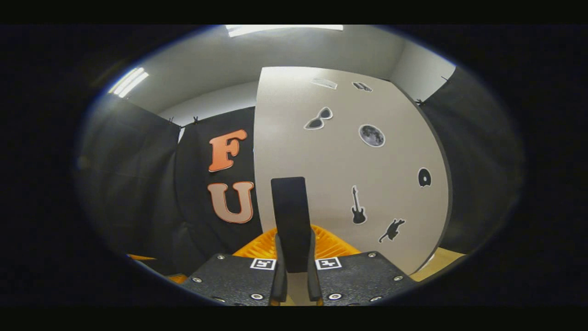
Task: Open the cabinet door with the right hand, grasp the bottle in the cabinet with the left hand and place it on the coaster, then close the cabinet door with the right hand.
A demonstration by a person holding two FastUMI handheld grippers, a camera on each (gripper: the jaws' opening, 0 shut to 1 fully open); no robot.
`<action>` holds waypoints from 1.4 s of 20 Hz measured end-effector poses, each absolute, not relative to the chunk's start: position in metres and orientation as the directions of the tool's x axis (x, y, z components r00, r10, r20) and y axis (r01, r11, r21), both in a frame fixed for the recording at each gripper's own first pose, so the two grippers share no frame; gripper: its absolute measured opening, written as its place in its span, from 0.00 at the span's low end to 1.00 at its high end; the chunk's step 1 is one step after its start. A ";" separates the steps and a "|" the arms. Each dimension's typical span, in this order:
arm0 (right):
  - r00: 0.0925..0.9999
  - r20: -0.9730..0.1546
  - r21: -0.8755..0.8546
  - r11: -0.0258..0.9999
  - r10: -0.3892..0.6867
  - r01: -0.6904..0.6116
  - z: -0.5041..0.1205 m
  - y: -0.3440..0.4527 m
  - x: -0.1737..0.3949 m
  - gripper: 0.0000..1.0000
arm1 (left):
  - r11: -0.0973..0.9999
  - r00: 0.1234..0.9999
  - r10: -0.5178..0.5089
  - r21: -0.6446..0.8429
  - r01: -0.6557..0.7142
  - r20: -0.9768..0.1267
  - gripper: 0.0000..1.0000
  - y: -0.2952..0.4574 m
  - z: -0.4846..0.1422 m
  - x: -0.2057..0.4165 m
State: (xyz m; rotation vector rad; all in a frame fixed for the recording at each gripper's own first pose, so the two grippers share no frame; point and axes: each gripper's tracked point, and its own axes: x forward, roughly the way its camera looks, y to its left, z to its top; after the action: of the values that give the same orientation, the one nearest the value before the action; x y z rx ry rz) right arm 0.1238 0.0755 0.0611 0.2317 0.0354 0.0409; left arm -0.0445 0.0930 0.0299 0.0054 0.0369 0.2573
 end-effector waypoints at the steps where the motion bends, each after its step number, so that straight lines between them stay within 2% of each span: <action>1: 0.998 -0.033 0.232 0.972 0.054 -0.045 0.062 0.071 0.112 0.17 | 0.967 0.966 0.256 0.009 -0.256 -0.033 0.95 0.088 0.033 -0.049; 5: 0.997 -0.036 0.240 0.969 0.066 -0.055 0.063 0.054 0.076 0.17 | 0.971 0.971 0.239 -0.018 -0.239 -0.032 0.96 0.063 0.037 -0.061; 6: 0.997 -0.036 0.249 0.967 0.065 -0.054 0.064 0.051 0.070 0.19 | 0.970 0.970 0.241 -0.022 -0.242 -0.028 0.94 0.060 0.040 -0.062; 9: 0.998 -0.029 0.234 0.971 0.063 -0.055 0.068 0.044 0.056 0.14 | 0.968 0.968 0.248 -0.029 -0.249 -0.020 0.94 0.055 0.043 -0.064; 12: 0.997 -0.027 0.239 0.969 0.074 -0.066 0.069 0.035 0.041 0.19 | 0.966 0.967 0.255 -0.029 -0.256 -0.013 0.94 0.053 0.045 -0.064; 15: 0.997 -0.027 0.231 0.971 0.078 -0.070 0.070 0.023 0.025 0.17 | 0.966 0.967 0.256 -0.032 -0.256 0.000 0.97 0.049 0.047 -0.066; 18: 0.997 -0.020 0.256 0.964 0.075 -0.067 0.074 0.004 0.001 0.19 | 0.966 0.966 0.257 -0.023 -0.256 0.014 0.94 0.048 0.051 -0.065; 19: 0.998 -0.023 0.264 0.963 0.066 -0.057 0.075 -0.003 -0.006 0.14 | 0.966 0.966 0.256 -0.020 -0.256 0.018 0.94 0.048 0.052 -0.064; 21: 0.999 -0.032 0.250 0.968 0.033 -0.024 0.076 -0.004 -0.002 0.19 | 0.968 0.968 0.251 -0.020 -0.250 0.019 0.94 0.046 0.051 -0.062; 26: 0.997 -0.051 0.250 0.966 -0.059 0.070 0.077 -0.041 -0.026 0.16 | 0.977 0.978 0.210 -0.027 -0.210 0.010 0.96 0.030 0.045 -0.054; 27: 0.995 -0.054 0.246 0.965 -0.083 0.094 0.076 -0.047 -0.030 0.19 | 0.979 0.979 0.203 -0.026 -0.202 0.011 0.94 0.027 0.045 -0.053; 28: 0.992 -0.056 0.240 0.963 -0.111 0.121 0.076 -0.055 -0.033 0.13 | 0.980 0.980 0.197 -0.025 -0.196 0.012 0.94 0.023 0.045 -0.054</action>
State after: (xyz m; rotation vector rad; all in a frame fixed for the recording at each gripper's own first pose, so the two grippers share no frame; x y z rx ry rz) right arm -0.0334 -0.0555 0.0758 0.2455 0.0421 -0.1175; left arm -0.0536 0.0228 0.0450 -0.0238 -0.0148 0.1979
